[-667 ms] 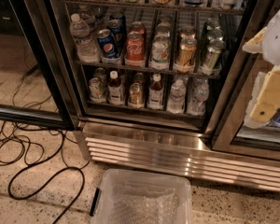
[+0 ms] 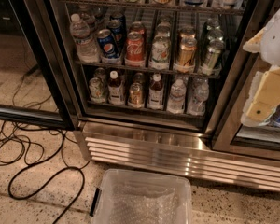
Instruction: Pick redbull can from top shelf of fridge
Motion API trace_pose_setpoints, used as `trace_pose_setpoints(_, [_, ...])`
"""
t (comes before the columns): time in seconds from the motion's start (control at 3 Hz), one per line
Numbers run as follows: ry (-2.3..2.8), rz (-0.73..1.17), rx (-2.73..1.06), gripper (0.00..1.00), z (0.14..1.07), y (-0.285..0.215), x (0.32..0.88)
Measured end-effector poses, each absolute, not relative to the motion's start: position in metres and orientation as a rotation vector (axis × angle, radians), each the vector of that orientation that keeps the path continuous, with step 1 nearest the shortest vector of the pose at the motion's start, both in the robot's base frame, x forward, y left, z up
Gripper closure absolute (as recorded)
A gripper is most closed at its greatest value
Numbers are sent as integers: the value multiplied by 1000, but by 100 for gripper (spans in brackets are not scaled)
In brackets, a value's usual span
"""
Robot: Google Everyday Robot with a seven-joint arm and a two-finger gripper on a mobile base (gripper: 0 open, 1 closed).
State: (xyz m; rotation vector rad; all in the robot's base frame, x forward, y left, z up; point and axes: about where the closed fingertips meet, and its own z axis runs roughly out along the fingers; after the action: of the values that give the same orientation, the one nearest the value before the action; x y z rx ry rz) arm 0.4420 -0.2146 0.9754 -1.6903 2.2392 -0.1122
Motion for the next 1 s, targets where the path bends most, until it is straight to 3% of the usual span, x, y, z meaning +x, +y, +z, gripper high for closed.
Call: trace_pose_setpoints(1.0, [2421,26,-1096,0,954,-236,537])
